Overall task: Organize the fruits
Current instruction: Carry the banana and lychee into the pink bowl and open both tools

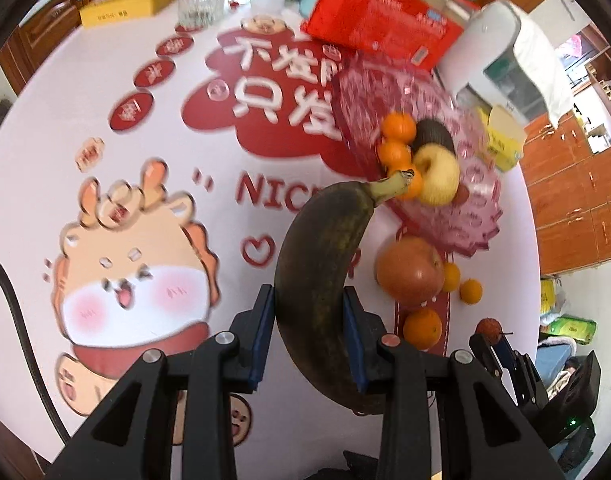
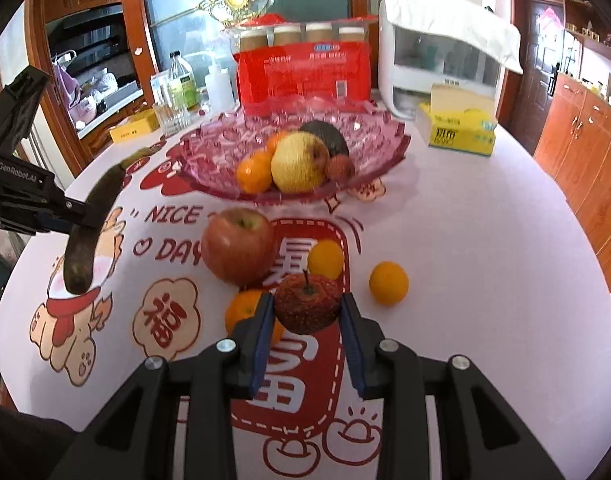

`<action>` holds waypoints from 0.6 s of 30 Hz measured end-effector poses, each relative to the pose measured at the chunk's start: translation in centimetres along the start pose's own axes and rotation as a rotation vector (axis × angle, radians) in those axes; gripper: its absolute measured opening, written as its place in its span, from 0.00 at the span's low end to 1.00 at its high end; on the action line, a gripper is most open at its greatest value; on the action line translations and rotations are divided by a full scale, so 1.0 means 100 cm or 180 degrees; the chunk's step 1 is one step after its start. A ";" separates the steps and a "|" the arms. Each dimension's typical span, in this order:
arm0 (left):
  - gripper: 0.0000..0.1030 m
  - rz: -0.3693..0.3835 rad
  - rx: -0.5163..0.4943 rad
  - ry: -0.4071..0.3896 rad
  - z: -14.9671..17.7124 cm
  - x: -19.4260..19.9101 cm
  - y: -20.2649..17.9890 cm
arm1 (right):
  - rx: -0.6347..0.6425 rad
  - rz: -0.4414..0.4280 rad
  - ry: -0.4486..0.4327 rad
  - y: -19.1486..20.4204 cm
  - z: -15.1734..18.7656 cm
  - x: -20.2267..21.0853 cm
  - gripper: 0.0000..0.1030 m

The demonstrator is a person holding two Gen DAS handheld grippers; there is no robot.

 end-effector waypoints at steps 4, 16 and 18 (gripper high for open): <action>0.30 0.0045 -0.0094 -0.0154 -0.020 0.017 -0.008 | 0.0016 0.0052 -0.0077 0.002 -0.012 0.003 0.32; 0.30 0.0127 -0.0393 -0.0468 -0.081 0.039 -0.054 | 0.0264 0.0009 -0.0363 0.008 -0.065 0.000 0.32; 0.30 0.0133 -0.0445 -0.0494 -0.087 0.039 -0.064 | 0.0300 -0.0011 -0.0390 0.009 -0.070 -0.002 0.32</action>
Point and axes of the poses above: each gripper's, at about its wrist camera, not at the fingertips, and x roughly against the way its jaws point, y to its left, z to its underside, the point moved 8 cm from there along -x, roughly the way its jaws point, and after that the axes turned 14 degrees about x, right-handed, at the moved point
